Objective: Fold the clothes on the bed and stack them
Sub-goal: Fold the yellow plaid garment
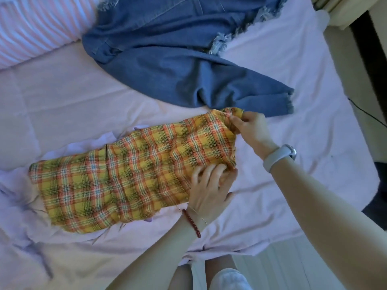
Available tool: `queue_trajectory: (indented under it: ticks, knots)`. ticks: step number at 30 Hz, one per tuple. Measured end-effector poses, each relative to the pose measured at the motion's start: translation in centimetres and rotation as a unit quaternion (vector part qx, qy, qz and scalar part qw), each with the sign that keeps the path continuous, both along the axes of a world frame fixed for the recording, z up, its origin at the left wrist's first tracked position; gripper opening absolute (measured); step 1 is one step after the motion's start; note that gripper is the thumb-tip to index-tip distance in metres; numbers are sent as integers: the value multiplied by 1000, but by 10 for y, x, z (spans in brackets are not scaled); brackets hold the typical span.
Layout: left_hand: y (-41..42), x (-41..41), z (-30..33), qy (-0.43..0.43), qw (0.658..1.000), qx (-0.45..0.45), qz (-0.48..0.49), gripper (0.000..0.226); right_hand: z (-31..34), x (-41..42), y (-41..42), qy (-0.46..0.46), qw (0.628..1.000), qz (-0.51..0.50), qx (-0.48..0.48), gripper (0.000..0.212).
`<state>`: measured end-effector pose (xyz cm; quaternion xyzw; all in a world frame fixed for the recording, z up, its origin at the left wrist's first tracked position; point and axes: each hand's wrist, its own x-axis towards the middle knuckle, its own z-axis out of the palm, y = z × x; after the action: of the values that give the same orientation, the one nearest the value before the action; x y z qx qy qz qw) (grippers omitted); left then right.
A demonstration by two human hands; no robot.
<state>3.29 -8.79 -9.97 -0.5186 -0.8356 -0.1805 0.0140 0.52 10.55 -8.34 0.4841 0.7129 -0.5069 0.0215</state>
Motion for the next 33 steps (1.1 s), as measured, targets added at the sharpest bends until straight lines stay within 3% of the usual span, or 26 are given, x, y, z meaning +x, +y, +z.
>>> queue_trajectory:
  ticks: [2, 5, 8, 14, 21, 24, 27, 29, 31, 33]
  knots:
    - [14, -2, -6, 26, 999, 11, -34, 44, -2, -2, 7, -11, 999, 31, 22, 41]
    - [23, -2, -13, 30, 1000, 3, -8, 22, 1, 0, 14, -29, 996, 72, 34, 43]
    - [22, -14, -15, 24, 1000, 1, -4, 26, 2, 1, 21, -49, 993, 100, 43, 42]
    - [3, -13, 0, -72, 994, 42, -70, 19, -3, -5, 33, -102, 982, 145, 60, 44]
    - [5, -8, -1, -93, 984, 29, -147, 12, -19, 3, 24, -78, 994, 80, 10, 41]
    - [-4, -4, -4, -90, 984, 20, -151, 19, -19, 10, 25, -78, 991, 96, 60, 39]
    - [-7, -3, 0, -87, 986, 16, -140, 24, -14, 9, 28, -51, 987, 100, 115, 23]
    - [-8, -4, 1, -77, 985, 9, -154, 23, -9, 4, 31, 7, 995, 82, 54, 23]
    - [-10, -7, 1, -73, 984, 3, -164, 17, -3, 0, 33, 18, 991, 134, 3, 33]
    - [-12, -8, 1, -74, 984, 2, -161, 15, -4, -1, 36, -10, 972, 229, 52, 22]
